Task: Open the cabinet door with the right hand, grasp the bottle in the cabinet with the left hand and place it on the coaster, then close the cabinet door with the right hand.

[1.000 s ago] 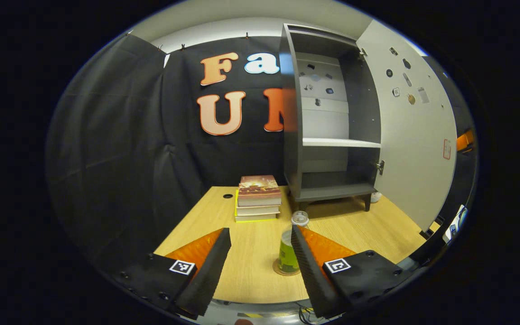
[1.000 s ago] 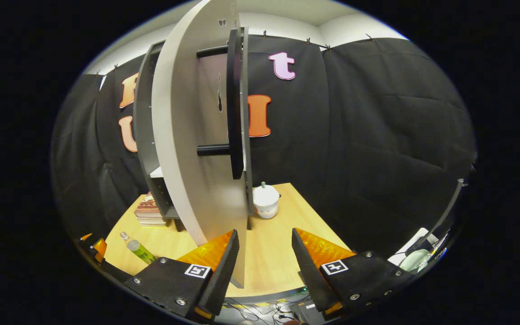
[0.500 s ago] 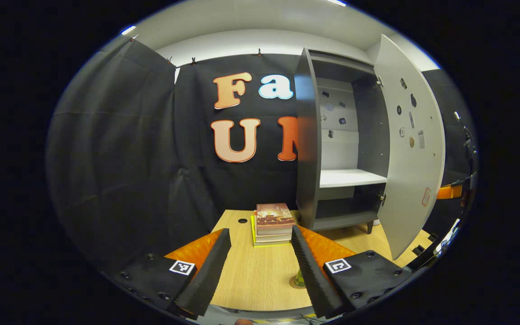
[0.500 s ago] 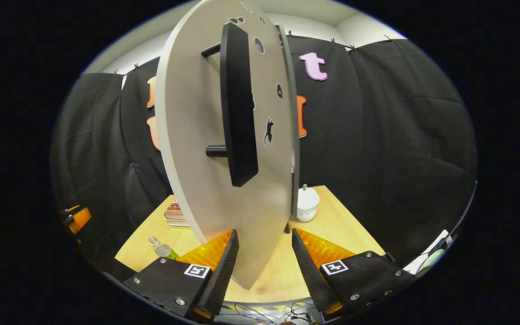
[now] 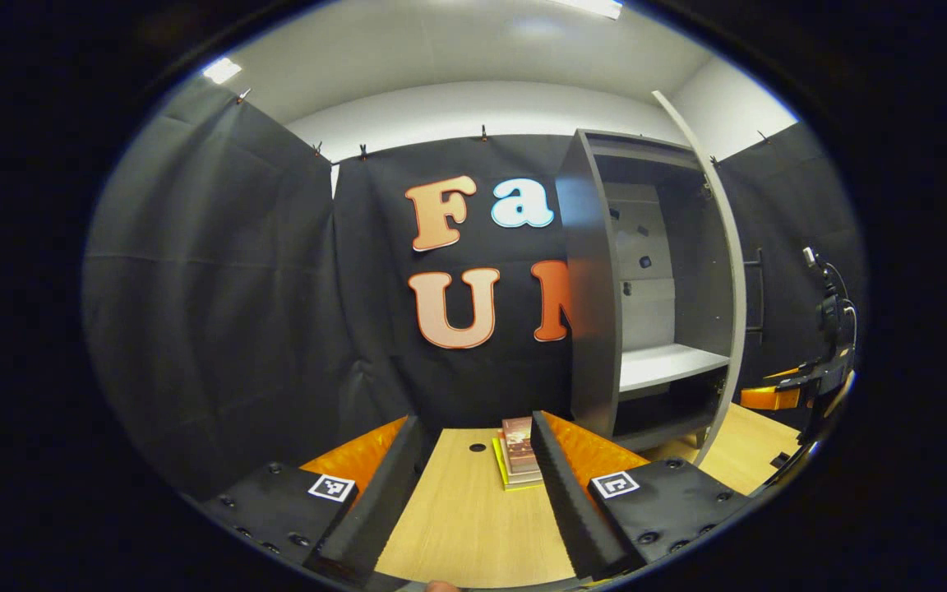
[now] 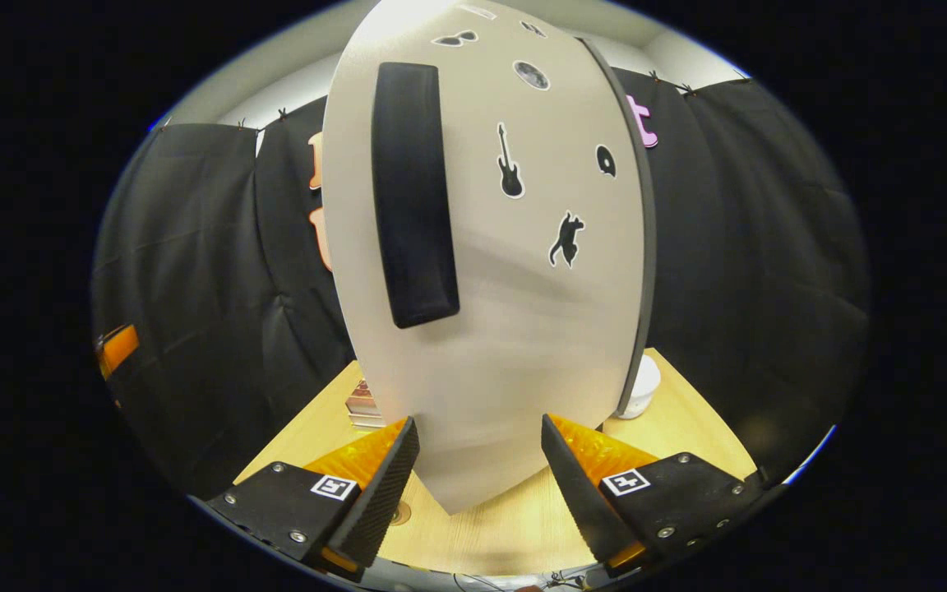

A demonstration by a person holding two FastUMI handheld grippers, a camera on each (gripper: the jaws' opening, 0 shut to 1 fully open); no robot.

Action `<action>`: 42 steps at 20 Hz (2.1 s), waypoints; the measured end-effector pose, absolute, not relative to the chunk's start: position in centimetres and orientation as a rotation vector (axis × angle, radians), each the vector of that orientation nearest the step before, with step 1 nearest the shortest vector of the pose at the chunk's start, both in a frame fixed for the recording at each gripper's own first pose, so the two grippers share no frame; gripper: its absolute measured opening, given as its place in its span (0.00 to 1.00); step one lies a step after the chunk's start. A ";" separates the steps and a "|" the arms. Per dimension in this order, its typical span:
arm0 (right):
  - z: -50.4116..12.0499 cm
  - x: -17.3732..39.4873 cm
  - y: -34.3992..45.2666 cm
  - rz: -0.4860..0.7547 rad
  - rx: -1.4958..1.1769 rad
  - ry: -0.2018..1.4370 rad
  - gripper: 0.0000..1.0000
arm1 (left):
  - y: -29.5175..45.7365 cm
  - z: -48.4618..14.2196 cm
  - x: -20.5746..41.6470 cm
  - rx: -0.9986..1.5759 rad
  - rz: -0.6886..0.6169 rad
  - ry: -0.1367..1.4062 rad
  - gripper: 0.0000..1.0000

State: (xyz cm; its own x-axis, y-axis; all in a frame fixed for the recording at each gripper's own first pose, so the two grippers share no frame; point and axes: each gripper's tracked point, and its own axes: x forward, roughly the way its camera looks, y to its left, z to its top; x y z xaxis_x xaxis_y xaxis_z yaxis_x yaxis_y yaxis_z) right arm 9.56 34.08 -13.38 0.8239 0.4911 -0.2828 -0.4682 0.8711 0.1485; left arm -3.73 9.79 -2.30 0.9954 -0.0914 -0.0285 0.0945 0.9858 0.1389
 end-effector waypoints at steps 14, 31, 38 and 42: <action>-9.6 16.5 38.9 0.428 0.057 0.203 0.92 | 15.5 0.9 -2.3 0.057 -0.043 -0.019 0.89; -9.3 20.3 40.4 0.381 0.051 0.184 0.92 | 17.2 3.2 1.3 0.029 -0.012 -0.038 0.89; -9.3 21.1 40.8 0.377 0.038 0.188 0.92 | 17.1 2.7 2.5 0.030 -0.004 -0.023 0.89; -9.1 20.9 40.0 0.370 0.035 0.203 0.93 | 16.0 2.3 3.4 0.019 -0.024 -0.004 0.89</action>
